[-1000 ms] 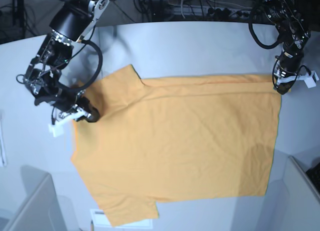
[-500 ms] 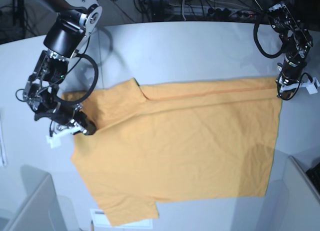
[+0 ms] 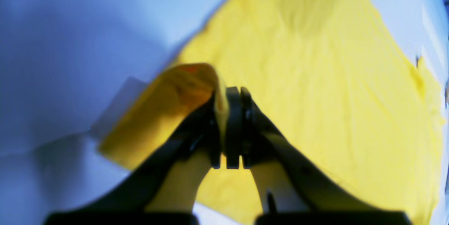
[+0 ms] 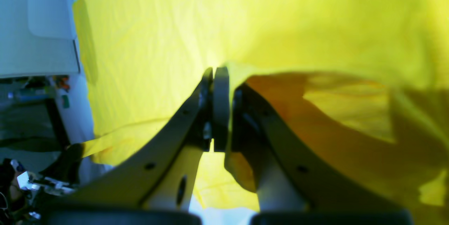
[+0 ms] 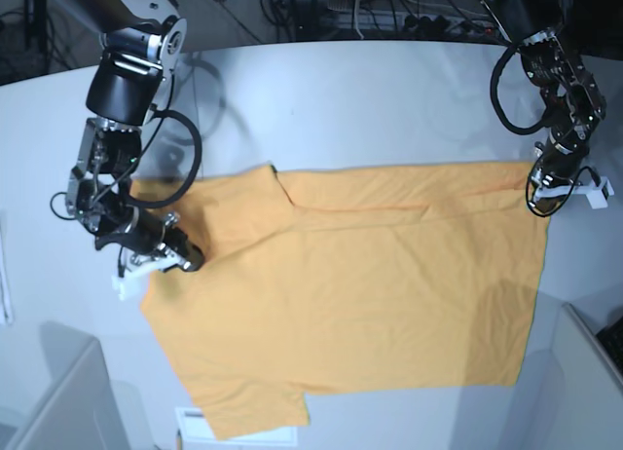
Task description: Fold the T-shirt properly
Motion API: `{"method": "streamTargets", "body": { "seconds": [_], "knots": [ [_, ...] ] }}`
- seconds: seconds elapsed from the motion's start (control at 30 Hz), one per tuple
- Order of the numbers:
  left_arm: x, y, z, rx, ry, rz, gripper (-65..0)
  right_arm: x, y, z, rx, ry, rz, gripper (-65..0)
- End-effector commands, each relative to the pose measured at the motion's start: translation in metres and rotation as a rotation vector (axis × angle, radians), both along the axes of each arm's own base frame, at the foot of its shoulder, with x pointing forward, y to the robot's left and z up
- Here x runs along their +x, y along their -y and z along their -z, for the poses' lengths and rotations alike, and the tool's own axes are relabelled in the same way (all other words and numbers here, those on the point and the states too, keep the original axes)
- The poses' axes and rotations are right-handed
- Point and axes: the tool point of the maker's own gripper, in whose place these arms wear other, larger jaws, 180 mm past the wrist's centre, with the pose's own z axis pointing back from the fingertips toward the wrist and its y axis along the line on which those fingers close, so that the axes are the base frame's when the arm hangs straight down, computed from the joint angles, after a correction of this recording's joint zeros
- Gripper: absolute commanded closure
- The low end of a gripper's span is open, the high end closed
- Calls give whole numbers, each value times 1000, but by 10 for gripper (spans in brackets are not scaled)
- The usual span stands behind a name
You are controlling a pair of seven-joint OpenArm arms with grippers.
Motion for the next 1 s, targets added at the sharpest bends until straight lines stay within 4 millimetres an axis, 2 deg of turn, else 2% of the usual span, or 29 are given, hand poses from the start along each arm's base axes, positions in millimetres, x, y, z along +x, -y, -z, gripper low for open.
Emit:
{"method": "streamTargets", "body": {
  "seconds": [0.0, 0.27, 0.37, 0.73, 0.77, 0.83, 0.87, 0.9, 0.97],
  "knots": [
    [12, -10, -19, 35, 55, -3, 0, 18, 8, -20, -2, 67, 20, 0],
    [25, -21, -7, -5, 34, -26, 0, 38, 6, -23, 18, 78, 41, 0],
    [29, -25, -11, 1, 42, -26, 0, 38, 16, -17, 7, 71, 63, 0],
    [34, -25, -15, 1, 53, -26, 0, 40, 18, -19, 4, 69, 60, 0],
    [34, -25, -15, 1, 53, -26, 0, 39, 18, -18, 4, 68, 60, -27],
    [34, -25, -15, 2, 55, -28, 0, 39, 19, -19, 3, 71, 64, -171],
    [35, -25, -16, 2, 56, -28, -71, 40, 21, -20, 3, 77, 72, -231],
    [37, -26, -20, 5, 67, -30, -137, 40, 22, -20, 3, 78, 74, -261],
    [45, -28, -28, 3, 93, -36, -268, 41, 23, -21, 3, 81, 77, -269]
  ]
}}
